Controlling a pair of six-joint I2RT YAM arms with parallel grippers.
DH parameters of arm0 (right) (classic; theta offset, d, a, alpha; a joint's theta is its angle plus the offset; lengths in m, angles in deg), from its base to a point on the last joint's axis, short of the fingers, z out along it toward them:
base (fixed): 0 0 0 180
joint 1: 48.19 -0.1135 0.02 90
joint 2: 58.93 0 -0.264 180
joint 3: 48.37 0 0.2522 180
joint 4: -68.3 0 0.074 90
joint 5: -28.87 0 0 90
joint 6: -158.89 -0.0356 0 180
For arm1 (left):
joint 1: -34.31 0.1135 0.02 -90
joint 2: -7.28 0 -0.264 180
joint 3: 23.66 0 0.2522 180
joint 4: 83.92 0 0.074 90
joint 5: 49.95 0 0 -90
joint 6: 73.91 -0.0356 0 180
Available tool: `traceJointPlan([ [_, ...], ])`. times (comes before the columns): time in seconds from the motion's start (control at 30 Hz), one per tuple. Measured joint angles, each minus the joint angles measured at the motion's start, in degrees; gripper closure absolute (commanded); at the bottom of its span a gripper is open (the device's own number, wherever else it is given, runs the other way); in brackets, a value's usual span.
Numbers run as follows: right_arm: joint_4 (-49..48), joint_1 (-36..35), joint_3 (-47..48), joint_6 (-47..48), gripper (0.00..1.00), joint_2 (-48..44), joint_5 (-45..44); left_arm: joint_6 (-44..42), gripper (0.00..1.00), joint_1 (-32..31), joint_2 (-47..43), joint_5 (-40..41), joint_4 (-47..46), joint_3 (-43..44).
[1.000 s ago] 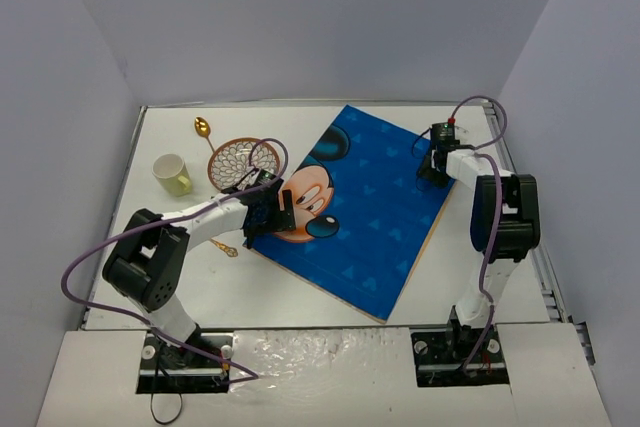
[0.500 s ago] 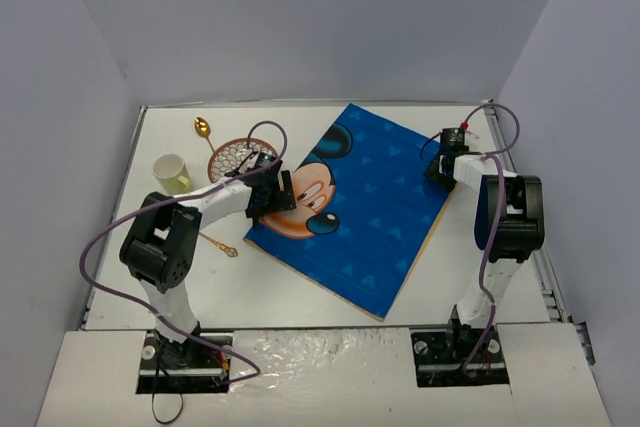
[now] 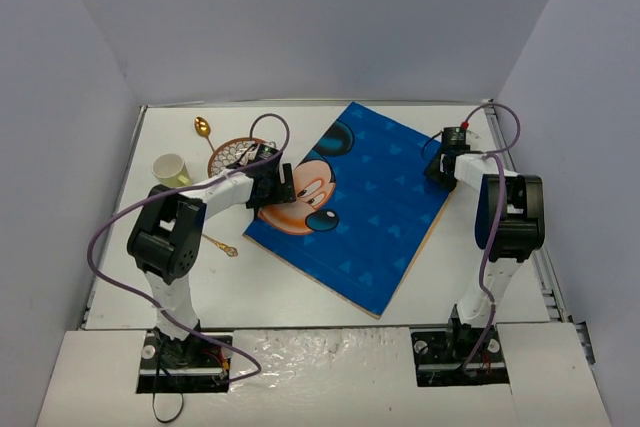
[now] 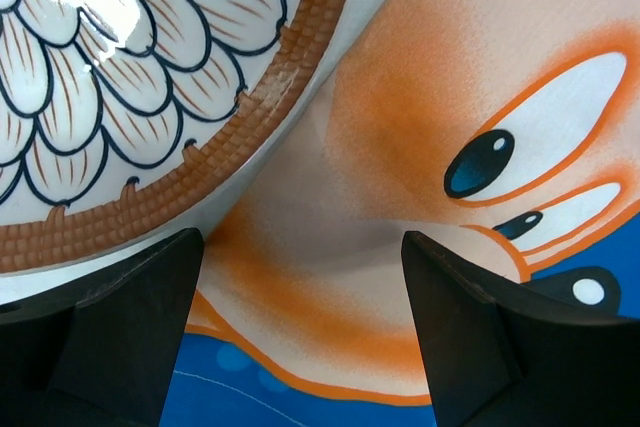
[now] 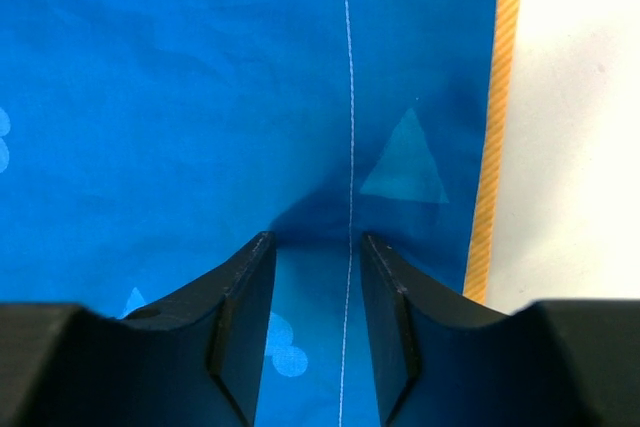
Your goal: Set the dinner table for one person
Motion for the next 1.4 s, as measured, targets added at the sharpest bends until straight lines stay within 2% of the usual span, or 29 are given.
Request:
traceJointPlan([
  [0.13, 2.6, -0.4, 0.3, 0.5, 0.57, -1.3, 0.7, -0.7, 0.19, -0.1, -2.1, -0.1, 4.0, 0.1],
  [0.27, 5.8, -1.4, 0.7, 0.9, 0.51, -5.8, 0.5, -0.4, 0.16, -0.7, -8.9, 0.5, 8.0, -0.4],
  [0.43, 7.4, -4.9, 1.4, 2.2, 0.35, -14.8, 0.7, 2.3, 0.16, -2.2, -19.2, 1.9, 10.1, -6.1],
  [0.6, 7.7, -7.7, 0.6, 4.1, 0.11, -23.6, 3.7, 5.4, 0.08, -2.4, -22.2, 2.3, 10.1, -14.0],
  [0.7, 7.3, -8.1, -2.2, 4.9, 0.01, -28.3, 6.3, 7.1, 0.04, -0.8, -23.6, 2.3, 9.7, -17.0],
  [0.83, 6.9, -8.3, -8.2, 5.2, 0.00, -34.4, 9.9, 9.3, 0.03, 2.4, -27.5, 2.7, 7.4, -18.0],
  [1.03, 4.0, -8.3, -15.4, 4.9, 0.00, -40.5, 16.6, 14.4, 0.03, 6.6, -31.1, 3.6, -0.7, -18.4],
  [1.17, 1.6, -8.4, -17.4, 4.6, 0.00, -41.7, 20.0, 18.7, 0.04, 8.2, -30.5, 4.6, -8.1, -21.2],
  [1.4, -0.5, -8.7, -19.6, 4.6, 0.00, -42.2, 23.7, 25.2, 0.15, 10.2, -24.5, 6.6, -17.7, -23.4],
])
